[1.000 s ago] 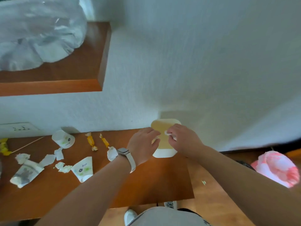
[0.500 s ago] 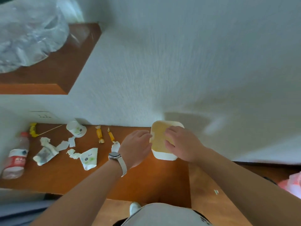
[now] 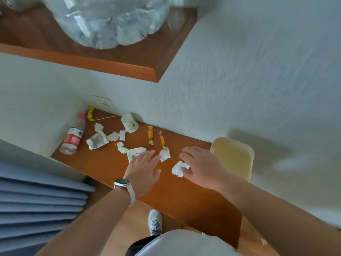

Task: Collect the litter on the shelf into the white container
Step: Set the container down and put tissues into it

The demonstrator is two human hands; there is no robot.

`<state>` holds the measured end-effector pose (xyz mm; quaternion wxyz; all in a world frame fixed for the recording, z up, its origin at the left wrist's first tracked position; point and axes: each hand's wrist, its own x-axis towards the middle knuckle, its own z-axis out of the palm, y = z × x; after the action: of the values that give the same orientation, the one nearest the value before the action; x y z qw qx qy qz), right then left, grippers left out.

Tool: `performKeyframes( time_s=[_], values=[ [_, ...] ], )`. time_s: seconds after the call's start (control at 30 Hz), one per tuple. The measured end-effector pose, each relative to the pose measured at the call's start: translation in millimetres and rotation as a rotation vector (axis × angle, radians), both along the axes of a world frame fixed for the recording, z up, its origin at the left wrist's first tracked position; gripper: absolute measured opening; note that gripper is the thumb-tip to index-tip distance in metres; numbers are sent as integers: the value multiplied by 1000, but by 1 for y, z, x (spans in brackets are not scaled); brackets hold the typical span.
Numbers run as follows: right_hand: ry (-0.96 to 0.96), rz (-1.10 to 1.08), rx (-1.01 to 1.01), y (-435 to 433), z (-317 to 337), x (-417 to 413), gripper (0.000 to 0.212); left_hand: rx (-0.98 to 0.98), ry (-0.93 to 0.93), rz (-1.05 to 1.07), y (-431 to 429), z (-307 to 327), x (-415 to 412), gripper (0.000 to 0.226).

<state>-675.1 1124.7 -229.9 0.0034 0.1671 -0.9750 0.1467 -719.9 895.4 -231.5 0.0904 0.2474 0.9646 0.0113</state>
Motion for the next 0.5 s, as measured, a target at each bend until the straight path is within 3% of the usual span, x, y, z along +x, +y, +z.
performKeyframes(
  time_s=[0.33, 0.5],
  values=[
    [-181, -178, 99, -56, -53, -21, 39, -2, -133, 197, -87, -43, -54, 52],
    [-287, -359, 113, -74, -82, -22, 46, 119, -193, 321, -108, -71, -76, 54]
  ],
)
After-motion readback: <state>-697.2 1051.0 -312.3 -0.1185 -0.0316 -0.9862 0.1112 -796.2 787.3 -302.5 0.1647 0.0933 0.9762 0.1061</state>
